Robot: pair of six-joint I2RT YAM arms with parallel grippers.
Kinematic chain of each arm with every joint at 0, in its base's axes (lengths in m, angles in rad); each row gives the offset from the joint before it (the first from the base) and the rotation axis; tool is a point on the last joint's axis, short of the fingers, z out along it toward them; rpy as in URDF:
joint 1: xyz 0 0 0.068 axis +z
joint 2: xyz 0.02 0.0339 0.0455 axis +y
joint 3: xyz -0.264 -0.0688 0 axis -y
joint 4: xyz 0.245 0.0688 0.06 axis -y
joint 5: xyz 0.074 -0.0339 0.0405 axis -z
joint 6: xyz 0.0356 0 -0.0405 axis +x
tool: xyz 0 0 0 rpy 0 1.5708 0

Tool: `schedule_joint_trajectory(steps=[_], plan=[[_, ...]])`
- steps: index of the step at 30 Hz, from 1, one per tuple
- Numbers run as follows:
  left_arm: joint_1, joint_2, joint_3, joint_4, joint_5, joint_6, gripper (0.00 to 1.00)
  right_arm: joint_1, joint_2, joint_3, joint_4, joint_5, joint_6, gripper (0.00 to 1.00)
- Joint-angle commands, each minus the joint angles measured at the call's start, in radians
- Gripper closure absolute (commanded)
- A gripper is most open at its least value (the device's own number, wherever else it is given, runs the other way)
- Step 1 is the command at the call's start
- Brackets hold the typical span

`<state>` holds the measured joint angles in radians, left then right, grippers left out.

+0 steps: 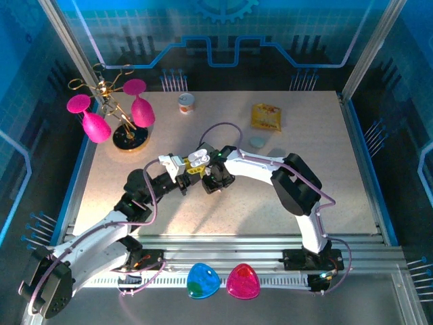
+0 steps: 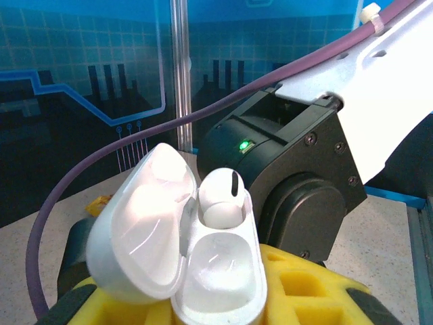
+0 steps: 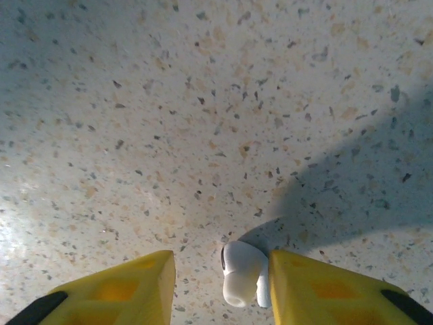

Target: Insert the wireless bluetooth earbuds into the charging case

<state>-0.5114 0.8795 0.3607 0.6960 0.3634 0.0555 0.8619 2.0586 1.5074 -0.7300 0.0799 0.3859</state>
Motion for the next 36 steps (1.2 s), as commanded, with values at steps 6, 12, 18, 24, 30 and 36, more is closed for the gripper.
schedule_joint_trajectory(steps=[6, 12, 18, 24, 30, 36], plan=[[0.005, -0.007, -0.02, 0.012, 0.02, 0.018, 0.76, 0.012, 0.049, 0.038, -0.064, 0.034, -0.005, 0.71], [0.005, 0.002, -0.02, 0.018, 0.022, 0.014, 0.76, 0.012, 0.068, 0.051, -0.064, 0.039, 0.0, 0.74], [0.005, 0.01, -0.02, 0.025, 0.026, 0.01, 0.76, 0.012, 0.082, 0.08, -0.075, 0.047, 0.006, 0.71], [0.006, 0.016, -0.02, 0.029, 0.029, 0.01, 0.76, 0.012, 0.141, 0.149, -0.147, 0.06, 0.009, 0.73], [0.006, 0.014, -0.024, 0.029, 0.028, 0.011, 0.76, 0.014, 0.161, 0.158, -0.168, 0.062, 0.005, 0.78], [0.005, 0.022, -0.019, 0.033, 0.027, 0.015, 0.76, 0.011, 0.128, 0.148, -0.164, 0.078, 0.006, 0.85]])
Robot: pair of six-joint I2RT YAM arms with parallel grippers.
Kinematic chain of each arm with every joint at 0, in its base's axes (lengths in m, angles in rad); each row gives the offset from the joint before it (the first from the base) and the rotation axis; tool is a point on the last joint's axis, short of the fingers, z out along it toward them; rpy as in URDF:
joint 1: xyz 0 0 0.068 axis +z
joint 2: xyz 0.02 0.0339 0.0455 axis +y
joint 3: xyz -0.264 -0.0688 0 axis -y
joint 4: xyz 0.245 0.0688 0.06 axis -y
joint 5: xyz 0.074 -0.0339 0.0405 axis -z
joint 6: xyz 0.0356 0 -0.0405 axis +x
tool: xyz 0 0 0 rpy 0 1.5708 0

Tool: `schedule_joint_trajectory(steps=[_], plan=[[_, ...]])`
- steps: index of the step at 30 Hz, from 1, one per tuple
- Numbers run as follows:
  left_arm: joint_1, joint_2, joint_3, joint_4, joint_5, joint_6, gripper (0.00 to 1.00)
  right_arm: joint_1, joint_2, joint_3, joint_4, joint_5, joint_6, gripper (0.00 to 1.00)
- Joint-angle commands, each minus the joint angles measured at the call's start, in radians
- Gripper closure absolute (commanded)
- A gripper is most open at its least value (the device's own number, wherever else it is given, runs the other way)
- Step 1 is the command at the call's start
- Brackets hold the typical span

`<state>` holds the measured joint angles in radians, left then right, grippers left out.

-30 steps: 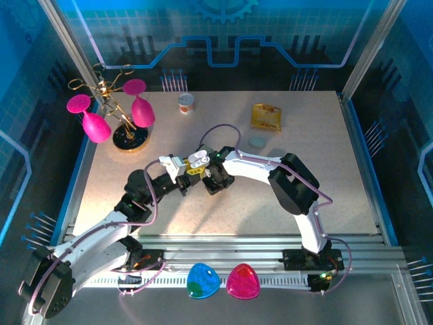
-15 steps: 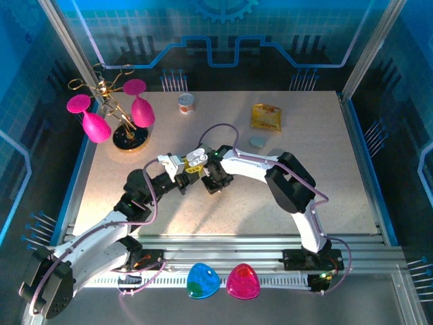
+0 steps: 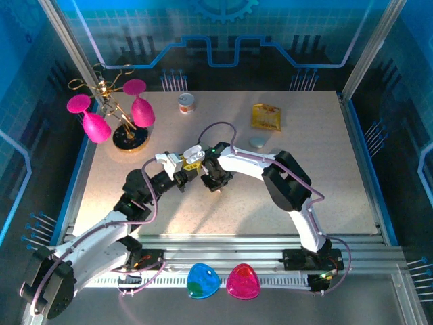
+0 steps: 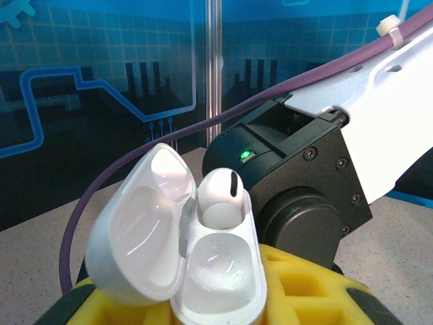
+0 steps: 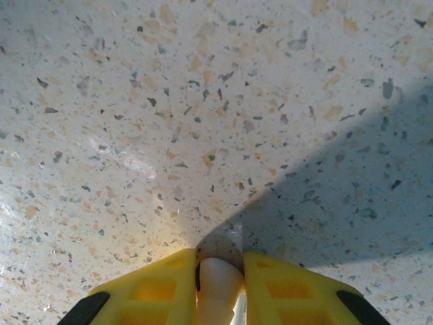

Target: Insert the wireless bluetooth earbuds into the charging case

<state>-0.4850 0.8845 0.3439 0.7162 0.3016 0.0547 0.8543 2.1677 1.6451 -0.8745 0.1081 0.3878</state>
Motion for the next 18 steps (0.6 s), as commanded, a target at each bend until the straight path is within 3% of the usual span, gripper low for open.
schedule_joint_trajectory(steps=[1, 8, 14, 18], plan=[[-0.021, 0.019, -0.002, 0.014, 0.084, 0.016, 0.76, 0.014, 0.001, 0.002, -0.007, 0.049, 0.006, 0.85], [-0.02, 0.014, -0.008, 0.044, 0.031, -0.017, 0.76, -0.054, -0.25, -0.215, 0.199, 0.024, 0.024, 0.84], [-0.02, 0.031, 0.006, 0.07, 0.051, -0.043, 0.76, -0.184, -0.537, -0.474, 0.465, -0.119, 0.048, 0.85], [-0.019, 0.062, 0.019, 0.07, 0.073, -0.044, 0.76, -0.218, -0.716, -0.584, 0.635, -0.187, 0.008, 0.85]])
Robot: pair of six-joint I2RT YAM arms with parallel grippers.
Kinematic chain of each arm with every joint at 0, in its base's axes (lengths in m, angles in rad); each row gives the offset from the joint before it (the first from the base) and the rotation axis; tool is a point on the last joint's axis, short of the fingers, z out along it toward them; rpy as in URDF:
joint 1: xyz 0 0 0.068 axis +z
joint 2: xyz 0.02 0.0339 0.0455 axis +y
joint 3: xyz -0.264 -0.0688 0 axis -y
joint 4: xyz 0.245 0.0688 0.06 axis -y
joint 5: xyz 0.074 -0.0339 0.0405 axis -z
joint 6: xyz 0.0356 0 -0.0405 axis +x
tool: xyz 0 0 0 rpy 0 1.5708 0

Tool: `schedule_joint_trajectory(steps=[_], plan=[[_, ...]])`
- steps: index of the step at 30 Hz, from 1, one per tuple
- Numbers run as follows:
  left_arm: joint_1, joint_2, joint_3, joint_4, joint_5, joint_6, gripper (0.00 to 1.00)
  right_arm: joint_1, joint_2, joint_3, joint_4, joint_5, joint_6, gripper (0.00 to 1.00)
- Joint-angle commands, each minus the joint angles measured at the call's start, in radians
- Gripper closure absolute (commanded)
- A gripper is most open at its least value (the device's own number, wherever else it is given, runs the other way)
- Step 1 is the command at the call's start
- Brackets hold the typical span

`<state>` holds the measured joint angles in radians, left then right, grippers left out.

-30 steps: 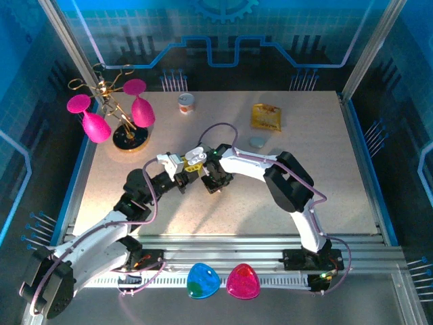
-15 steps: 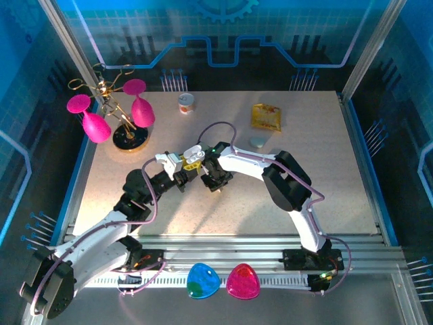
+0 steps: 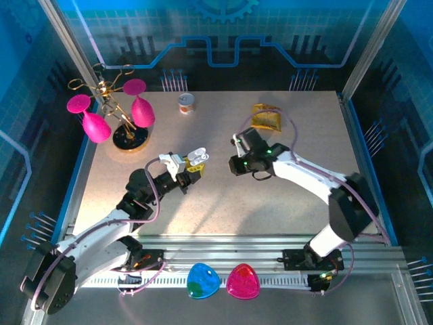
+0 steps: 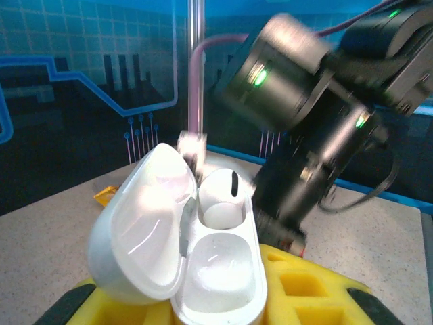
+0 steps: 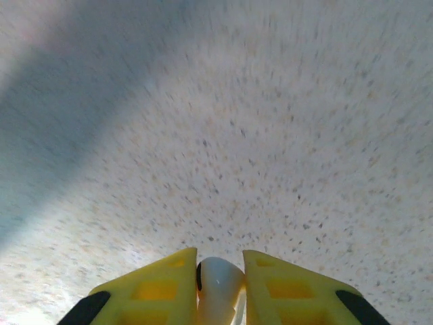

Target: Insert the wireless bluetooth earbuds into the charging case

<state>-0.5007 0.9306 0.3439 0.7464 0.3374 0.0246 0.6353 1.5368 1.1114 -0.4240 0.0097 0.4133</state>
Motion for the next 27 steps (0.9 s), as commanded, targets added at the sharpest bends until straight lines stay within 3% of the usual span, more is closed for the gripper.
schedule_joint_trajectory(steps=[1, 8, 12, 27], plan=[[-0.003, 0.025, 0.022, 0.04, 0.043, -0.011, 0.76, 0.001, -0.115, -0.065, 0.214, -0.105, -0.033, 0.85], [-0.004, 0.085, 0.026, 0.088, 0.056, -0.015, 0.76, 0.022, -0.331, -0.177, 0.5, -0.246, -0.053, 0.85], [-0.003, 0.102, 0.026, 0.095, 0.046, -0.025, 0.76, 0.055, -0.37, -0.166, 0.524, -0.275, -0.091, 0.85], [-0.003, 0.131, 0.038, 0.117, 0.108, -0.066, 0.76, 0.229, -0.21, -0.026, 0.539, -0.258, -0.233, 0.85]])
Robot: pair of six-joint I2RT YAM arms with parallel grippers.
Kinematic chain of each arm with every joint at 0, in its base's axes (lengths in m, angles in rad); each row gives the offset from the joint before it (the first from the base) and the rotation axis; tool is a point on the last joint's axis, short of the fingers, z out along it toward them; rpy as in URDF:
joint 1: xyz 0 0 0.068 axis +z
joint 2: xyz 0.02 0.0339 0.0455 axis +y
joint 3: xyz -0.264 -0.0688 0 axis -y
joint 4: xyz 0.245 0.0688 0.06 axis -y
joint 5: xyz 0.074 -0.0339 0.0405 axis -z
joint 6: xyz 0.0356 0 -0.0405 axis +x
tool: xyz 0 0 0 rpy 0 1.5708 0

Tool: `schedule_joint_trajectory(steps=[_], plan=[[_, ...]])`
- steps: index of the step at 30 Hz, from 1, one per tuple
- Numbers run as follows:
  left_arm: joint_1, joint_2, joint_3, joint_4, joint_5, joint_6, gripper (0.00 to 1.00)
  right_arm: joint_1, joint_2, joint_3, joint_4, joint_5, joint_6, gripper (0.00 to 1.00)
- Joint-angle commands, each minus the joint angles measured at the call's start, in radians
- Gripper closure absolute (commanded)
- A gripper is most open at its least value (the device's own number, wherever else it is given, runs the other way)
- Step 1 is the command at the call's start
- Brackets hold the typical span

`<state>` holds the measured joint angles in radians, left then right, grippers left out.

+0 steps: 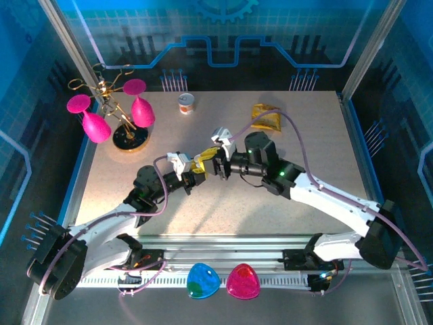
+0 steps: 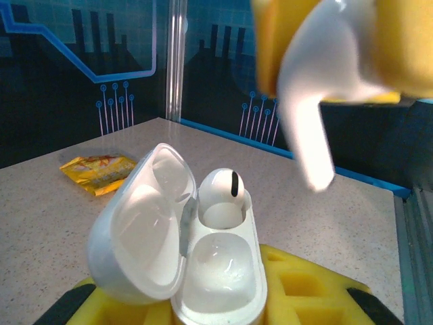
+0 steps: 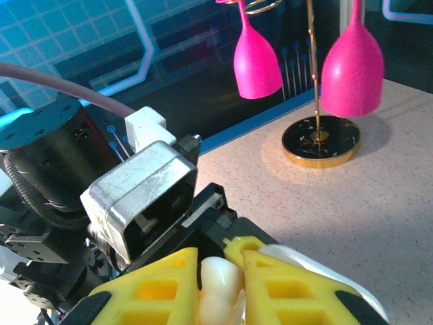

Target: Insert the wireless bluetooth earbuds into the charging case

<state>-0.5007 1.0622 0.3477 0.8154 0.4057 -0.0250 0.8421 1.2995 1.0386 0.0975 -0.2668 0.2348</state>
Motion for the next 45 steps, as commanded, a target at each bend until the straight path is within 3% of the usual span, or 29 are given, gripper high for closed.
schedule_joint_trajectory(steps=[1, 11, 22, 45], plan=[[-0.003, -0.002, 0.035, 0.049, 0.043, -0.019, 0.76, 0.026, 0.04, 0.055, 0.016, 0.025, -0.062, 0.86], [-0.004, -0.032, 0.02, 0.044, 0.023, -0.021, 0.76, 0.034, 0.096, 0.063, 0.007, 0.048, -0.082, 0.86], [-0.004, -0.021, 0.017, 0.048, 0.006, -0.017, 0.76, 0.033, 0.053, 0.018, 0.019, 0.093, -0.073, 0.87], [-0.003, -0.022, 0.039, 0.031, -0.005, -0.015, 0.76, 0.022, 0.084, -0.013, 0.007, 0.032, -0.048, 0.8]])
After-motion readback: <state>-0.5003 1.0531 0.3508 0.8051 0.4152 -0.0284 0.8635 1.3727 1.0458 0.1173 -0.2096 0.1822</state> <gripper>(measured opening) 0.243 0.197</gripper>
